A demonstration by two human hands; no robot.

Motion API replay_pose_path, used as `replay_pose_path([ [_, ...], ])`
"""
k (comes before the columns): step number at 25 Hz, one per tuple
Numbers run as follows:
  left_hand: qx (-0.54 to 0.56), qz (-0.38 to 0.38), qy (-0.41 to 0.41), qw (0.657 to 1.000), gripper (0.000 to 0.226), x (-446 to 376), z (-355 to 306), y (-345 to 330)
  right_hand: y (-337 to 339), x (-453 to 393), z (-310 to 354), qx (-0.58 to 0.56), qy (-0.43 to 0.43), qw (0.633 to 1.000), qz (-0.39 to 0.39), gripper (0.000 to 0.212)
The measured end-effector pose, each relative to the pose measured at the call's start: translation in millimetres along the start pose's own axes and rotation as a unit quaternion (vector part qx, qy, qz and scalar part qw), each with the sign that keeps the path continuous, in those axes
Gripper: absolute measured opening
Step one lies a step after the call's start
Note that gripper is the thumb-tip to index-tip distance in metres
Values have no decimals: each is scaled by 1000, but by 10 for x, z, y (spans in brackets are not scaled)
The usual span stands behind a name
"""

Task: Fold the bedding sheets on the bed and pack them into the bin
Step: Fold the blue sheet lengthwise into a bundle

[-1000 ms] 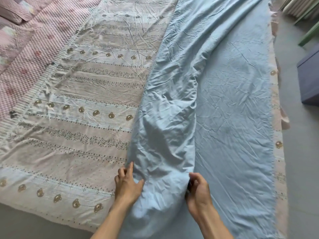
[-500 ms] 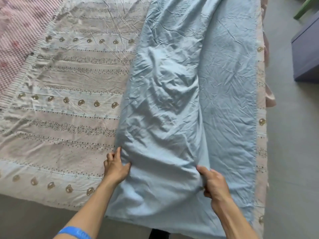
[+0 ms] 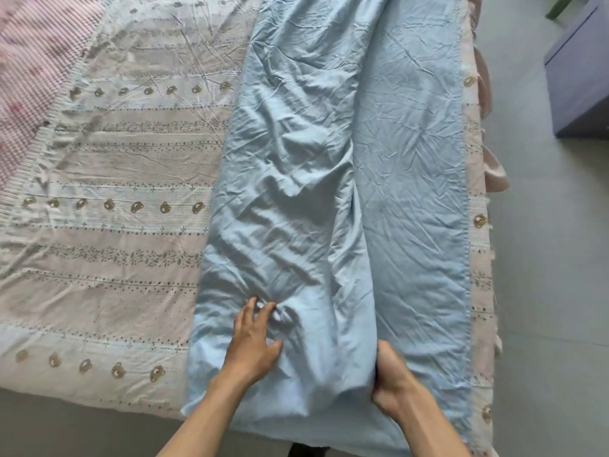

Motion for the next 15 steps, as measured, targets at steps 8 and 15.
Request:
replay_pose_path([
  [8,-10,-47,34,998,70,60,302,76,346,692,211,291,203,911,-212,32],
  [15,-61,-31,58,996,86,239,647,27,1043,1131,-306,499,117,717,-472,48],
])
Point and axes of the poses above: each hand's wrist, its own x-axis away from the middle knuckle, its own y-axis out of the back of the hand, z = x × y, the point moved 4 cm from there along -x, towards the middle knuckle, and after that the axes turned 12 degrees about z, right-handed, at the moved point
